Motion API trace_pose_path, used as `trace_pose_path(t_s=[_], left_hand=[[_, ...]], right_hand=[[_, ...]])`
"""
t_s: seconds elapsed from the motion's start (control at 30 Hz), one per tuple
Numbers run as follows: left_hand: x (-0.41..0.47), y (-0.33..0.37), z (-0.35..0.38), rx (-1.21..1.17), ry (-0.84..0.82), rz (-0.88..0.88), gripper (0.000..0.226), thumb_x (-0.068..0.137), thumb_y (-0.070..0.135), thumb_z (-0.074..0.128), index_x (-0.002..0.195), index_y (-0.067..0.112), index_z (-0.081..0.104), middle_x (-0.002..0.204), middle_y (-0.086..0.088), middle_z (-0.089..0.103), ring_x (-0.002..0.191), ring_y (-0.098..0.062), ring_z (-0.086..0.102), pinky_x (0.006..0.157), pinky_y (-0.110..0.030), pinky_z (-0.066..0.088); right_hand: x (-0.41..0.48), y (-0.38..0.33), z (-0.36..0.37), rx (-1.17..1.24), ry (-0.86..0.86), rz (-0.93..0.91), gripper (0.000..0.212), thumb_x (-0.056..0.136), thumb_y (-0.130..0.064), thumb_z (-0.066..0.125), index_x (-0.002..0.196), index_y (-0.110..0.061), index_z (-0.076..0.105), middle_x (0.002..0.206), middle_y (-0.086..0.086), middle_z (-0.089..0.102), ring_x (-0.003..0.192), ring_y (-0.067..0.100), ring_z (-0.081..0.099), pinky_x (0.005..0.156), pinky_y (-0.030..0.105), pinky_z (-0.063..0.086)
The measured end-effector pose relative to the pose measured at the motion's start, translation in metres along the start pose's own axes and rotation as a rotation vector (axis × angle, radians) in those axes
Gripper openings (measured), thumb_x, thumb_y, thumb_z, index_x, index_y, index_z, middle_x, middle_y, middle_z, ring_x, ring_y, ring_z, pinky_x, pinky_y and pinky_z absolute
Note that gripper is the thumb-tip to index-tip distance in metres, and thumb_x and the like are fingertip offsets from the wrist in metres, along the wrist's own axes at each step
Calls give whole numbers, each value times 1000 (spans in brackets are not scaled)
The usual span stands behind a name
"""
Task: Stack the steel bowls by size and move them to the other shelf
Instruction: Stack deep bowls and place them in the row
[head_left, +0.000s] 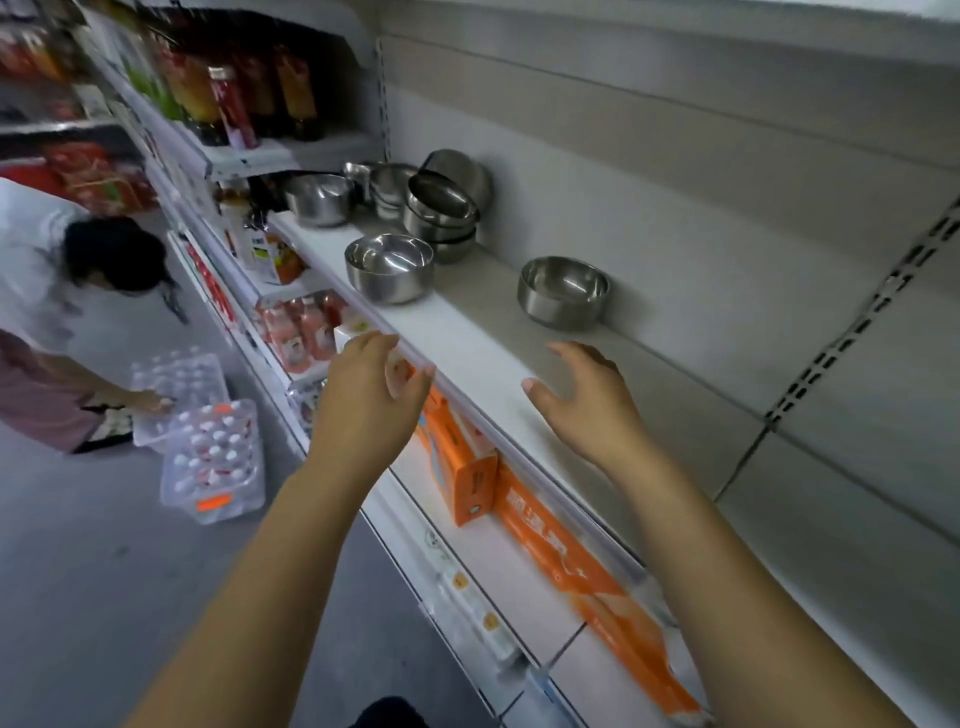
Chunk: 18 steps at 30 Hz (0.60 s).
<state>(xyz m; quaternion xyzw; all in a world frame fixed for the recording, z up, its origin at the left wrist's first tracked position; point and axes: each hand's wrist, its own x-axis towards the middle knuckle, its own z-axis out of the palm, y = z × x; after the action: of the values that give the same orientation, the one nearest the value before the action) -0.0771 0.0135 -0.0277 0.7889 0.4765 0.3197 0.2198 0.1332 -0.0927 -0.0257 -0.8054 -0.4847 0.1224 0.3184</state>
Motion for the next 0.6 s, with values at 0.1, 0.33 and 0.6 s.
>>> trace_pose_path(t_s=[0.1, 0.33, 0.6], left_hand=[[41, -21, 3, -67, 47, -46, 67, 97, 44, 67, 151, 11, 47, 154, -10, 49, 140, -28, 47, 111, -41, 40], [155, -59, 19, -315, 41, -138, 68, 99, 39, 66, 152, 6, 40, 154, -15, 45, 144, -30, 41, 106, -30, 31], [260, -97, 35, -438, -180, -222, 58, 106, 37, 50, 154, 8, 38, 149, -13, 54, 136, -32, 50, 102, -29, 35]], right_hand=[[35, -8, 17, 27, 24, 46, 69, 99, -41, 64, 158, -20, 37, 160, 6, 43, 148, 26, 38, 117, 33, 32], [108, -32, 61, 76, 208, 285, 83, 97, -33, 68, 164, -25, 19, 155, 14, 49, 138, 32, 51, 109, 32, 41], [150, -44, 83, 15, 445, 592, 44, 100, -38, 59, 138, -18, 52, 114, 18, 71, 107, 42, 66, 86, 42, 55]])
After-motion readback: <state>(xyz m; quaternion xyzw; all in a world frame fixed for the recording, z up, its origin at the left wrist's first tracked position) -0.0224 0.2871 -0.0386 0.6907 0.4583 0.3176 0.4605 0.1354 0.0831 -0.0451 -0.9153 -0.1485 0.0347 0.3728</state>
